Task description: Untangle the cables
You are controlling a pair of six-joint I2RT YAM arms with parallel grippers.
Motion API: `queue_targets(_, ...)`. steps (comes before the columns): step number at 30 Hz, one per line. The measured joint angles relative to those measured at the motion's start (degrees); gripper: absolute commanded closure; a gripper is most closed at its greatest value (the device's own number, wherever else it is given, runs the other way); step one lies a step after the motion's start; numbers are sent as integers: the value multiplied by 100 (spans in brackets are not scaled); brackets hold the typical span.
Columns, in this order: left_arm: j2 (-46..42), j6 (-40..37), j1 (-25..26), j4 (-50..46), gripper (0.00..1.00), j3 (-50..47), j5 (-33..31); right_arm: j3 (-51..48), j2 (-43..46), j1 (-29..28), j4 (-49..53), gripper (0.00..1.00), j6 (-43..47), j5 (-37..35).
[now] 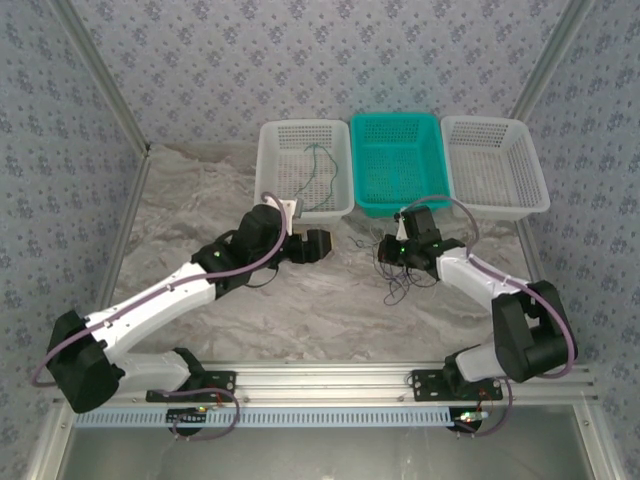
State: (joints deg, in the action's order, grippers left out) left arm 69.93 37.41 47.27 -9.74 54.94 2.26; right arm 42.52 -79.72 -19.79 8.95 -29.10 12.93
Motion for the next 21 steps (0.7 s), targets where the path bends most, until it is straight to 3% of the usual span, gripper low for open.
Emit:
queue_targets(11,516,275,2,614,17,-153,302,223,1493,-254,229,100,-50,772)
queue_targets(16,597,256,2,732,15,-153,463,640,1596,-649,201,100,-42,1145)
queue_targets(21,822,350,-4,702,16,-136,219,876,1593,-1073,90,100,-24,1416)
